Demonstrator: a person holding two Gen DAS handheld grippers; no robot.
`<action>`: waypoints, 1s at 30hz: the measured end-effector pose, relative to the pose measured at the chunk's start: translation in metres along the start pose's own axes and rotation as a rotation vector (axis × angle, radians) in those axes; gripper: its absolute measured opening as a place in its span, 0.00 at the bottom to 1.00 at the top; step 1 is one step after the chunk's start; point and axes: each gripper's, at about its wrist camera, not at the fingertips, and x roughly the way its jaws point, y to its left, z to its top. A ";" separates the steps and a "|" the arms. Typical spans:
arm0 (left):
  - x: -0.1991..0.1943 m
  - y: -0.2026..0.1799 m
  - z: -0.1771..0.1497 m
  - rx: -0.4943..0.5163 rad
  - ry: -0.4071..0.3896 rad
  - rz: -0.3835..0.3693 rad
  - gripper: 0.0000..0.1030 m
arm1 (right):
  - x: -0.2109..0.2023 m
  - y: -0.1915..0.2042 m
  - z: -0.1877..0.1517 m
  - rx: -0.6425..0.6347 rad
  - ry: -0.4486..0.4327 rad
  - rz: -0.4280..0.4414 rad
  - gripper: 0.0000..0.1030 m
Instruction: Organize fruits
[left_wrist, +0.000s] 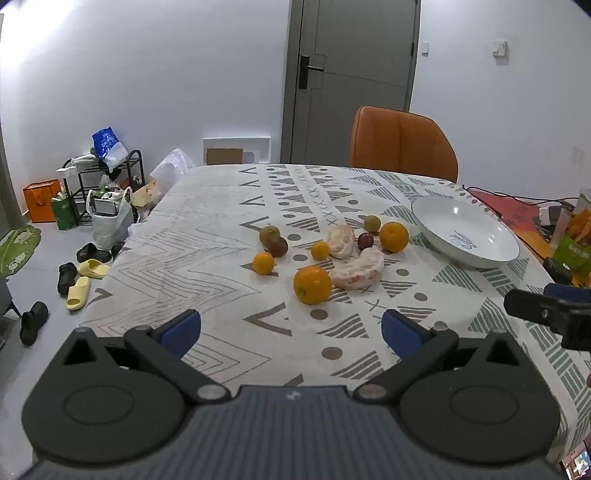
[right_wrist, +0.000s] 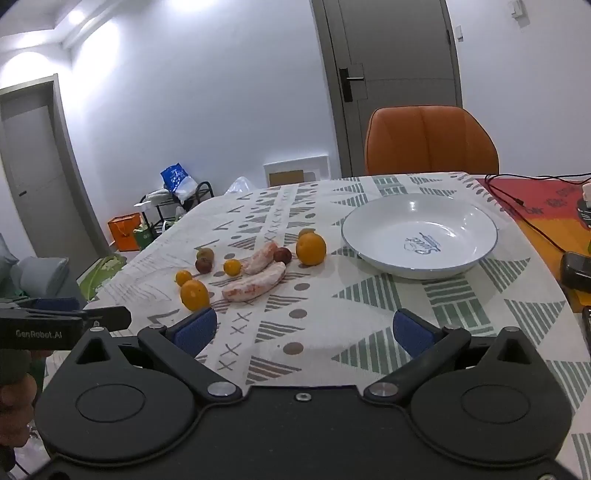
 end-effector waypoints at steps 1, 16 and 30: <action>0.002 0.001 -0.001 -0.005 0.001 -0.003 1.00 | 0.000 -0.001 -0.001 0.000 -0.004 0.001 1.00; 0.003 -0.001 -0.001 0.000 -0.003 -0.009 1.00 | 0.001 -0.005 -0.003 -0.004 -0.004 -0.018 1.00; 0.003 -0.001 0.000 -0.001 -0.003 -0.010 1.00 | 0.002 -0.006 -0.003 -0.009 0.005 -0.022 1.00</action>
